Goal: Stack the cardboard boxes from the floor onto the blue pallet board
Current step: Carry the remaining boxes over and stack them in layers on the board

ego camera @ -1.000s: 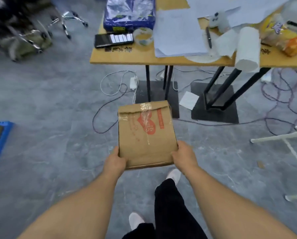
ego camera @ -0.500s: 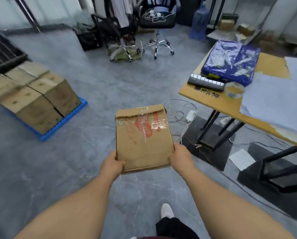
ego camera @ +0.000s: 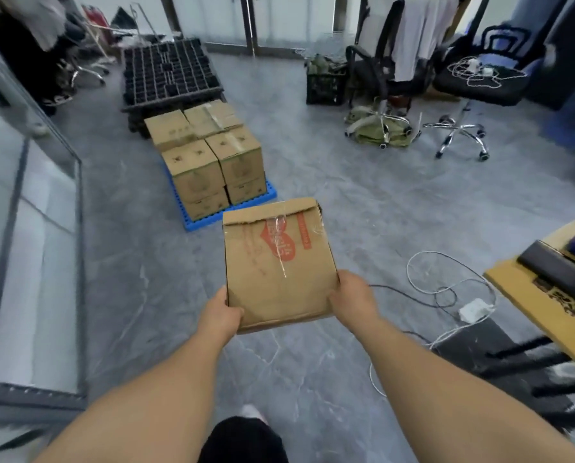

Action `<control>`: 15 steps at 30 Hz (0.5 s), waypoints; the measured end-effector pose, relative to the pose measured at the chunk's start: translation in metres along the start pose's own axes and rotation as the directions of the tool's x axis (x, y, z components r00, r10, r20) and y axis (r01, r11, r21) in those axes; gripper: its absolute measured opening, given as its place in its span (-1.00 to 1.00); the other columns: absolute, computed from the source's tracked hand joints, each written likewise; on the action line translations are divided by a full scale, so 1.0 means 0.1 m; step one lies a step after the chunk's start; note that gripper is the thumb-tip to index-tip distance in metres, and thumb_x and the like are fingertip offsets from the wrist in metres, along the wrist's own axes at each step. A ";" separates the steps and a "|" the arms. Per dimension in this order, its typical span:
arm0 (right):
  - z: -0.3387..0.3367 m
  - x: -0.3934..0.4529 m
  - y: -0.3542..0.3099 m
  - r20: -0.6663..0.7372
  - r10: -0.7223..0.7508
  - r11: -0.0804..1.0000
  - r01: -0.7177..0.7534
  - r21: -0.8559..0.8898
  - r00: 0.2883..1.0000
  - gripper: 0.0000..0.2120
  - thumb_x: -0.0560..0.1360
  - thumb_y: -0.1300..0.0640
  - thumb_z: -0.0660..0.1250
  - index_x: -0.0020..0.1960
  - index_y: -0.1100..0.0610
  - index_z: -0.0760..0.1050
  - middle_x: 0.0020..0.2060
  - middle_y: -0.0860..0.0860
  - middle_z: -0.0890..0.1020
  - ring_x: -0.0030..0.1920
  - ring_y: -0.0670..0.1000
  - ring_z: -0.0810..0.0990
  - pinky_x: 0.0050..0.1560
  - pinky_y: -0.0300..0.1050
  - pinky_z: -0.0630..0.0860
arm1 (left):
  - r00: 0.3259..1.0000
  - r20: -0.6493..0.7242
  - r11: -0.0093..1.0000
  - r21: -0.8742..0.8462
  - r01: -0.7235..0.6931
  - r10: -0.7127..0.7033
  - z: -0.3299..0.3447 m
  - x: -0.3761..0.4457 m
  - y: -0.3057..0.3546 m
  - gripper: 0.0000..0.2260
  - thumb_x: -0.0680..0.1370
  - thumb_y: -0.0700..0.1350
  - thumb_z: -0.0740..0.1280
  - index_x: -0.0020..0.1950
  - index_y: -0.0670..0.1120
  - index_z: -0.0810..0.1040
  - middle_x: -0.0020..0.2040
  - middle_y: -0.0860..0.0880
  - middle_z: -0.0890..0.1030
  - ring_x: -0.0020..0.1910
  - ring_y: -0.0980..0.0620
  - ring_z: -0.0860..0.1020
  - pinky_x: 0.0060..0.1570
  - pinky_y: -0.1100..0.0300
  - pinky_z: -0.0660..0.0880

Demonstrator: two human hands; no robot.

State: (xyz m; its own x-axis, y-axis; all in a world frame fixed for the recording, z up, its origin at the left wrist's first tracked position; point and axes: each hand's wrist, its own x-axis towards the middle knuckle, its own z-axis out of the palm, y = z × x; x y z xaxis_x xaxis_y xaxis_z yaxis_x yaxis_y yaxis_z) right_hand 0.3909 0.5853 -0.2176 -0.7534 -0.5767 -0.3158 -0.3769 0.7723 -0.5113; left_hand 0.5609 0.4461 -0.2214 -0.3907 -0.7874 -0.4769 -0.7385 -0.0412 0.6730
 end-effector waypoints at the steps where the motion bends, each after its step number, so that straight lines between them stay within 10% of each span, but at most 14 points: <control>1: 0.03 0.11 -0.11 0.020 -0.021 1.000 0.021 -0.014 1.000 -0.73 0.43 0.32 0.10 0.08 0.24 0.45 0.04 0.17 0.55 0.03 0.19 0.53 0.00 0.04 0.51 | 1.000 -0.025 1.000 0.005 0.015 -0.015 -0.08 0.09 -0.01 -0.56 0.48 -0.31 0.23 0.36 -0.11 0.38 0.17 -0.15 0.55 0.06 -0.11 0.52 -0.12 0.16 0.43; 15: 0.48 1.87 -1.99 0.132 -0.095 0.986 0.112 -0.127 0.987 -0.72 0.49 0.31 0.08 0.12 0.23 0.48 0.05 0.14 0.58 0.05 0.16 0.56 -0.04 -0.07 0.47 | 0.983 -0.092 0.987 -0.041 0.154 -0.157 -1.33 2.10 0.17 -0.51 0.49 -0.29 0.20 0.43 -0.07 0.31 0.23 -0.11 0.54 0.15 -0.11 0.51 0.07 0.09 0.47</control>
State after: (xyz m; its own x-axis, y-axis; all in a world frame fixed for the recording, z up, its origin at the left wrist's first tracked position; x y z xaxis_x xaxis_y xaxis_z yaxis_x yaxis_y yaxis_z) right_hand 0.3510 0.3115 -0.2133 -0.6363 -0.6777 -0.3687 -0.5240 0.7304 -0.4381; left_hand 0.5395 0.1983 -0.2345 -0.2178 -0.8243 -0.5226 -0.7663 -0.1871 0.6146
